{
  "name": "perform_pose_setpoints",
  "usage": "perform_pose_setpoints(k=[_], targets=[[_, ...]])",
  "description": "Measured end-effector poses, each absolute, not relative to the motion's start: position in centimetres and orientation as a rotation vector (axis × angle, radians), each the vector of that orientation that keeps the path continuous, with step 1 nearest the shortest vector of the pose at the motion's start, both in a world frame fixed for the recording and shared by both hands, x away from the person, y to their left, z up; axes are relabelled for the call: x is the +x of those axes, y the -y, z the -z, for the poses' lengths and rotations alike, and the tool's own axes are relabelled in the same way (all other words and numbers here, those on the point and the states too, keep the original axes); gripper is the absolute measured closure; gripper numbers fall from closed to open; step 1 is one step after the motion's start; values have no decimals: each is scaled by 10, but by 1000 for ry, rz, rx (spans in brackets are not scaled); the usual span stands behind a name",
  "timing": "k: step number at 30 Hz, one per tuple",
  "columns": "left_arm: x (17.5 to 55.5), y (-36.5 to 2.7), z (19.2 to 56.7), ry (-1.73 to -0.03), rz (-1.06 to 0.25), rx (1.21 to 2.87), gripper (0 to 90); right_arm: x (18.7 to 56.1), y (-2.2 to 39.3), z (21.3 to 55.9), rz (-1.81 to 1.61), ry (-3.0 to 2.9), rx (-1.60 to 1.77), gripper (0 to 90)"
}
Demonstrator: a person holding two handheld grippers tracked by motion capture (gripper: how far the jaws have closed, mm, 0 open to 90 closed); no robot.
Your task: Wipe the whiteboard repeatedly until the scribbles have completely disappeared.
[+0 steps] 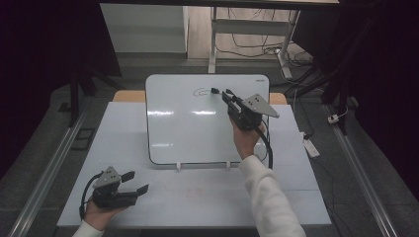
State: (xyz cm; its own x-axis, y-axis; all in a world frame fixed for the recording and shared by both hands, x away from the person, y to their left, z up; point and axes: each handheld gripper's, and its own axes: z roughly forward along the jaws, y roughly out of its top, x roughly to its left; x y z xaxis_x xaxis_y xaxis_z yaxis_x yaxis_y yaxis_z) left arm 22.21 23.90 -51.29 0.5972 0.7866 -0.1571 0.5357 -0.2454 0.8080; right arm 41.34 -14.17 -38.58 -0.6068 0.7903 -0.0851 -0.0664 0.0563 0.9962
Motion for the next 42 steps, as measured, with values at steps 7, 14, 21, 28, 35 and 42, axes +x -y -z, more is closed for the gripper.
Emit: perform_pose_setpoints(k=[7, 14, 21, 28, 35, 42], targets=[[223, -238, 513, -1058, -351, 1931, 268, 408, 127, 391, -1614, -1734, 676, 799], [223, -239, 514, -1063, -352, 1927, 268, 412, 133, 390, -1645, -1688, 725, 800], [223, -239, 514, -1062, -354, 1929, 268, 407, 116, 393, -1620, -1739, 657, 799], [223, -240, 514, -1065, -354, 1927, 268, 409, 123, 391, -1638, -1715, 698, 799], [222, -240, 513, -1064, -357, 1926, 268, 408, 120, 391, -1611, -1726, 668, 799], [223, -239, 514, -1067, -354, 1926, 268, 411, 118, 392, -1654, -1721, 692, 799]])
